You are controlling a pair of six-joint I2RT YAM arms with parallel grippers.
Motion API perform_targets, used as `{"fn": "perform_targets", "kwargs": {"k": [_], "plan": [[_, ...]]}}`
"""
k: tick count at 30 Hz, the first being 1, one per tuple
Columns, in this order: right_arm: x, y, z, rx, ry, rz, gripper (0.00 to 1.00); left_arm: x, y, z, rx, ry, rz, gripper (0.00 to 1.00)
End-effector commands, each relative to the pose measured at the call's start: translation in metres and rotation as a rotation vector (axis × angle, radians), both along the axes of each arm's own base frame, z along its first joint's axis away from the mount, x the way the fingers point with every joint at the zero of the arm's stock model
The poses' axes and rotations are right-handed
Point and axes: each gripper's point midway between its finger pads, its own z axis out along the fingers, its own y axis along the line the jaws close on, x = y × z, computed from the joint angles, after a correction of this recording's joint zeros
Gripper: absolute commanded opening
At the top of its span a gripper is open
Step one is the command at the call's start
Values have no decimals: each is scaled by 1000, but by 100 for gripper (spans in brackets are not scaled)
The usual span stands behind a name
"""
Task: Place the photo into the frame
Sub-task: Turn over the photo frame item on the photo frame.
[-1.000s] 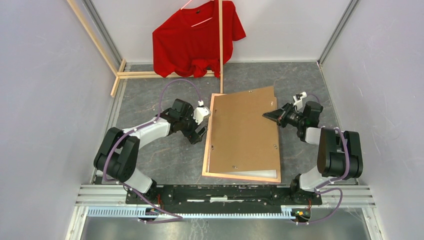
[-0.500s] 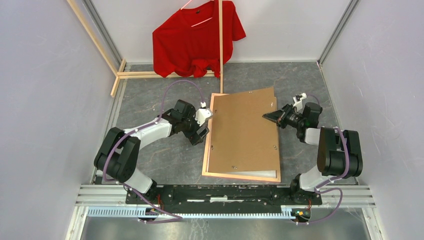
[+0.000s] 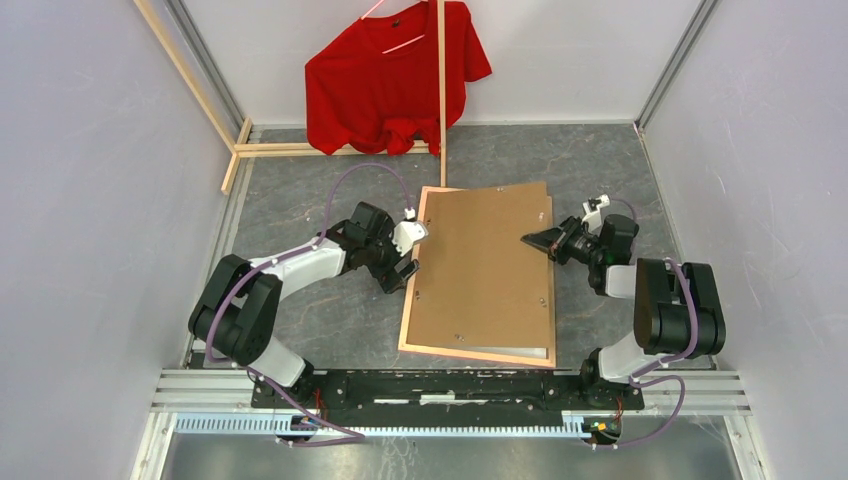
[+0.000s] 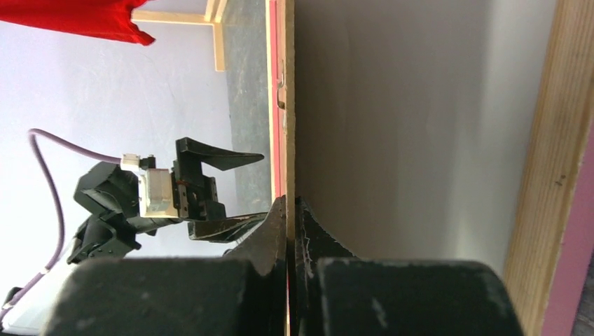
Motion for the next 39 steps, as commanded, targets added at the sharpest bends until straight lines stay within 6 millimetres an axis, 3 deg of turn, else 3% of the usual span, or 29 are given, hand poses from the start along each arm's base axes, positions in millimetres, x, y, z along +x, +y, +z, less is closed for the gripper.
{"fn": "perform_targets", "kwargs": {"k": [1,8,13,15,18,19,26,35,39], "plan": [[10,8,4,-103,-69,44,5,2,-3,-2,7,-32,-36,100],[9,14,-11,-213,-32,69,25,2,2,1,25,-46,-36,100],[12,7,-19,-360,-4,80,48,3,6,5,44,-67,-30,100],[11,8,-18,-456,-9,104,59,6,8,7,51,-79,-23,100],[14,-1,-12,-580,3,114,95,9,10,13,59,-98,-14,100],[14,-4,-10,-612,6,117,98,10,9,14,60,-99,-15,100],[11,-16,-6,-747,26,121,98,15,6,27,49,-111,-13,100],[6,-6,-8,-750,13,162,98,14,8,28,52,-106,-13,100],[14,-9,9,-766,-26,130,98,14,8,30,46,-104,-12,100]]}}
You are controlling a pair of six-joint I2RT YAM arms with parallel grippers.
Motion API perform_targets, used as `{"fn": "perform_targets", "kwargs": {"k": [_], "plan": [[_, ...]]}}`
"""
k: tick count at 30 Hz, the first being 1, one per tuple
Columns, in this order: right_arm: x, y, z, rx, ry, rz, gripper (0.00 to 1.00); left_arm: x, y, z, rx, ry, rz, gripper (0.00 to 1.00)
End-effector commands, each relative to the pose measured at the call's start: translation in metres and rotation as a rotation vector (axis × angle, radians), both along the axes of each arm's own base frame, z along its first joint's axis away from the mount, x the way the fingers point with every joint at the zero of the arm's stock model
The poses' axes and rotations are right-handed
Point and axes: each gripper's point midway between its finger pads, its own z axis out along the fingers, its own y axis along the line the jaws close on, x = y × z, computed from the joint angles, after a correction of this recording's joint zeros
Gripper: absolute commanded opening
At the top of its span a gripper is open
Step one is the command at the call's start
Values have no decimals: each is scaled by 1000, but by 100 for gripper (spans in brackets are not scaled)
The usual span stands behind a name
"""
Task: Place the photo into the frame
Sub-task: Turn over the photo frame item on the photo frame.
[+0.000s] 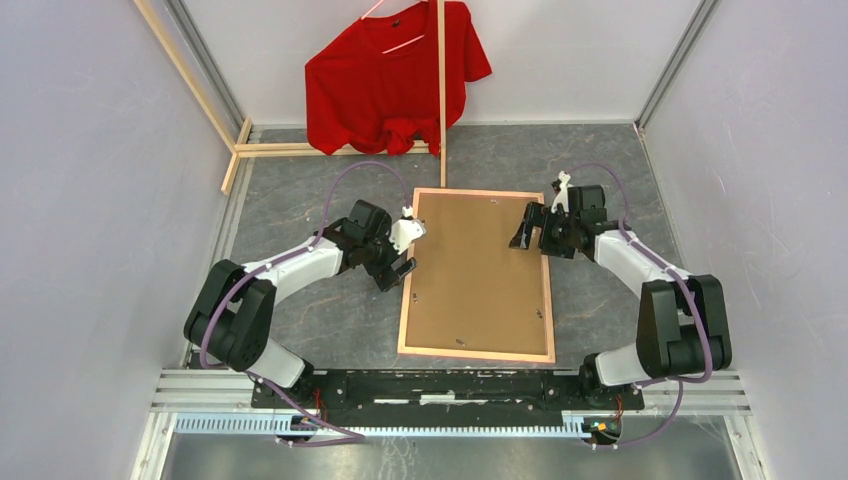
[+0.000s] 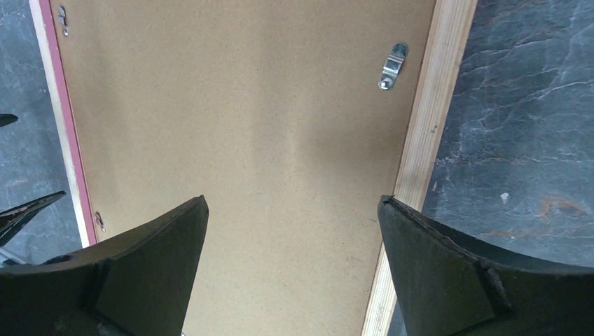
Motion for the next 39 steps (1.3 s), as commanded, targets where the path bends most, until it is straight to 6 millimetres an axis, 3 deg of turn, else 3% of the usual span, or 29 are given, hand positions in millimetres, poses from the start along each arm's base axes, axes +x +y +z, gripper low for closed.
{"fn": "perform_targets", "kwargs": {"k": [1,4,7,12,14,17,21,26,31,39], "plan": [[23,-3,44,-26,-144,-6,98,10,-4,22,-19,-64,-37,100],[36,-5,78,-20,-239,-34,98,10,-5,27,-36,-55,-39,100],[46,1,107,99,-340,-73,98,11,-7,34,-71,-37,-39,100],[32,38,121,410,-398,12,98,5,-15,37,-115,-3,-57,100],[25,53,118,363,-418,25,98,3,-18,36,-130,14,-64,100],[6,88,112,264,-436,89,83,1,-22,32,-146,41,-65,100],[-26,130,89,300,-435,178,66,1,-26,25,-163,79,-60,95],[-60,154,54,288,-380,279,54,3,-22,17,-152,111,-53,83],[-81,163,32,304,-332,321,53,5,-17,15,-170,142,-36,77],[-81,201,17,318,-304,424,53,-2,-21,12,-210,215,-27,68]]}}
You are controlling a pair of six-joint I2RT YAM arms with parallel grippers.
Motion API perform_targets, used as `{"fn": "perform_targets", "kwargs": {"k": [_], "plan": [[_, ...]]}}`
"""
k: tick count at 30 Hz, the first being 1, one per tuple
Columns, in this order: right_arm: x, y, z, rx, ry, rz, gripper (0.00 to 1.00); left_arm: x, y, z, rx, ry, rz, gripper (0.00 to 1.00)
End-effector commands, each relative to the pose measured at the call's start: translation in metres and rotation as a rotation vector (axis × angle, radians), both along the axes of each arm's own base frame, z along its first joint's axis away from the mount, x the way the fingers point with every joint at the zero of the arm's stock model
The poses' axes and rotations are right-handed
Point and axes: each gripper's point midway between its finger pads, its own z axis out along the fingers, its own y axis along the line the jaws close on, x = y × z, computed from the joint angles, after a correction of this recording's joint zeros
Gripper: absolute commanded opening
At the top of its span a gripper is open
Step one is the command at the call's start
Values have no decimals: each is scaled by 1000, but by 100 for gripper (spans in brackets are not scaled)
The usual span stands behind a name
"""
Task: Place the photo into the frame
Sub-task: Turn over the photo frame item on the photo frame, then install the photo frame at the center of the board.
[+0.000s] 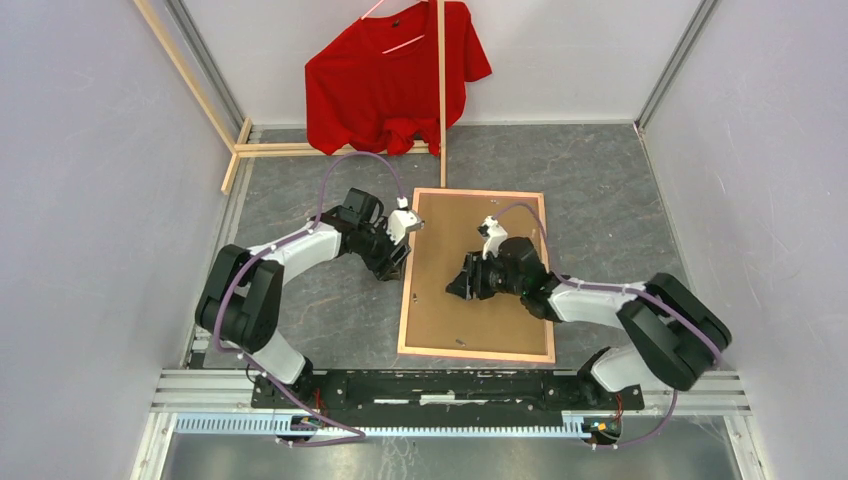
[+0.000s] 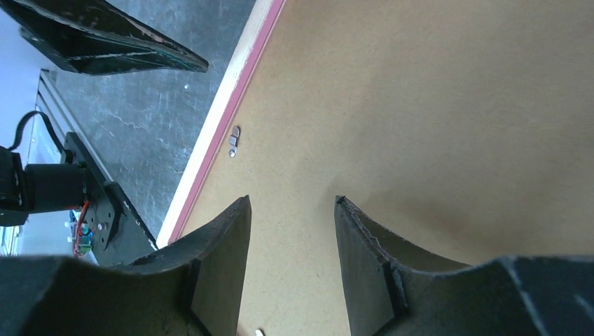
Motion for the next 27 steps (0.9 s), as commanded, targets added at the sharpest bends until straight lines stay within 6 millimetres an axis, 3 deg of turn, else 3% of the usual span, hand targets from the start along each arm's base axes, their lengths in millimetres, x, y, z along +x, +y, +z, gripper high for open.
{"fn": "perform_targets", "kwargs": {"k": [1,6,11,27], "plan": [[10,37,17,68,-70,67,53,0,-13,11,-76,48,1,68],[3,64,14,79,-80,132,57,-5,-17,13,-126,113,-2,66],[3,80,9,47,-109,161,57,-5,-17,2,-115,146,10,62],[-2,96,-12,-6,-103,216,56,-4,-20,0,-131,187,13,57]]}}
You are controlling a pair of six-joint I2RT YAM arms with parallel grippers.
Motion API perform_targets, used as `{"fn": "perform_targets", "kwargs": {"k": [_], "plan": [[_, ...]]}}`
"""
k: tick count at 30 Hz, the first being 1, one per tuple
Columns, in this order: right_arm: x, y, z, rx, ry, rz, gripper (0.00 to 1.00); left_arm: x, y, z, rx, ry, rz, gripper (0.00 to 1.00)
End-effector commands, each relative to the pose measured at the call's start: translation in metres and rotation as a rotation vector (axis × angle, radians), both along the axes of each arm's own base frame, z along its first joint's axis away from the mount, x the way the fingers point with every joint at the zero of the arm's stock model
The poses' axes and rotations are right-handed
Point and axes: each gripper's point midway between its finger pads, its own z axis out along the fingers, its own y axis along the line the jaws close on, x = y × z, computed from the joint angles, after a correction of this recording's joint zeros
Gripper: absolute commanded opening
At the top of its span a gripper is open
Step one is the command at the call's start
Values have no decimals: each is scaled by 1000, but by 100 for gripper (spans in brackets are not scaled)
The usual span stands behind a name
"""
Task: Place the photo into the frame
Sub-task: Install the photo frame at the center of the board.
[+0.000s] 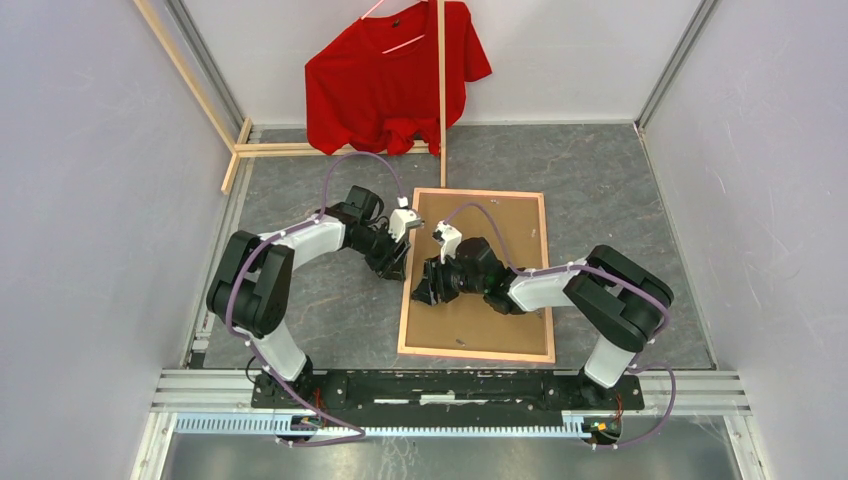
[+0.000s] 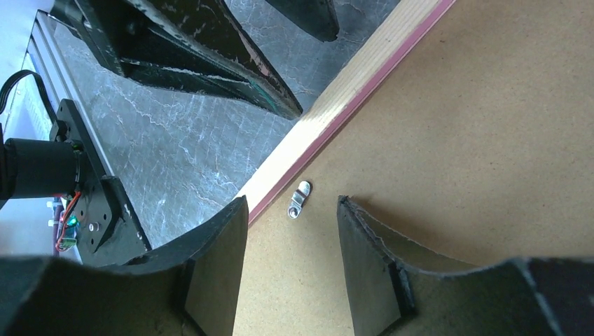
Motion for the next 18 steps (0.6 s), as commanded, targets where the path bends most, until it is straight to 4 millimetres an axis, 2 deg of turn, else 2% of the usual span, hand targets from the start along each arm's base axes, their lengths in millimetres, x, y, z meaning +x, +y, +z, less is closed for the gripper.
{"fn": "perform_targets", "kwargs": {"k": [1,8,18], "plan": [[5,13,8,21,-48,25,56,6,-9,10,-49,27,24,57],[-1,18,4,17,-33,46,53,9,-9,7,-40,31,31,56],[-10,15,-6,1,-3,60,50,9,-7,1,-28,36,34,54]]}}
